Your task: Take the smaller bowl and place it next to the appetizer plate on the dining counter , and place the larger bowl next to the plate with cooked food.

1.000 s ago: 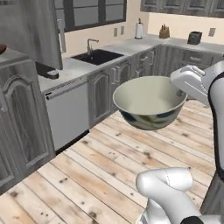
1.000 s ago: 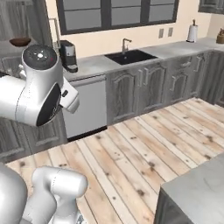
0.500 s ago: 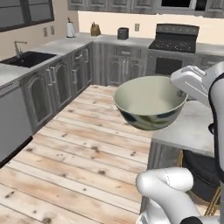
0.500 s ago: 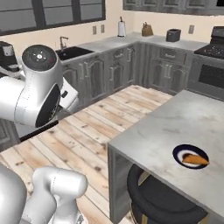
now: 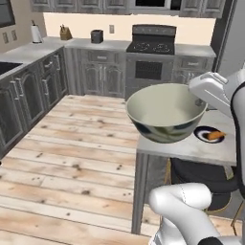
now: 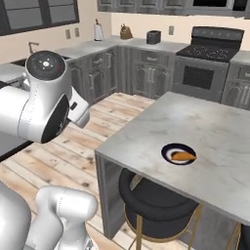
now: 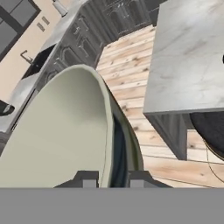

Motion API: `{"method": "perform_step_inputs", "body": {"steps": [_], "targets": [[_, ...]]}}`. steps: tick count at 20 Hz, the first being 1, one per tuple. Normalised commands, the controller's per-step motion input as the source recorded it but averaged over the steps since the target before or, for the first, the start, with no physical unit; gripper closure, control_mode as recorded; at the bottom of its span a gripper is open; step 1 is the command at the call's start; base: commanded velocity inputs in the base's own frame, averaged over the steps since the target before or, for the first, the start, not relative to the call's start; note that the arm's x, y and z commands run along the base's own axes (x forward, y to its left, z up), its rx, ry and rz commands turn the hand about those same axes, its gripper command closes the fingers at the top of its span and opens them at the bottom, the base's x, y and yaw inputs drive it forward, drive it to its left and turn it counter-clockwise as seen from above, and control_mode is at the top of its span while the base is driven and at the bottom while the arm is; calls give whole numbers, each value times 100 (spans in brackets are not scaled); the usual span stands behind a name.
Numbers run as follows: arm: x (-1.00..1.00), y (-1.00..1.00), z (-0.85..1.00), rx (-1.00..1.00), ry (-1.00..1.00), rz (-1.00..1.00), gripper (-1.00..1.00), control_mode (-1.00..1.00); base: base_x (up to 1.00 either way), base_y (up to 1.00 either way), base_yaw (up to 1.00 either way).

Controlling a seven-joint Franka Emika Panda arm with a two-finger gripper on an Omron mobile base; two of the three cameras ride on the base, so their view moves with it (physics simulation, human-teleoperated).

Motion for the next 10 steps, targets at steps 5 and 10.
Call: {"method": "perform_step_inputs", "body": {"steps": [5,10], "targets": [[0,0,0,0,0,0,100,100,-42,-100,-33],[0,0,0,0,0,0,100,100,-100,-45,-28]]}}
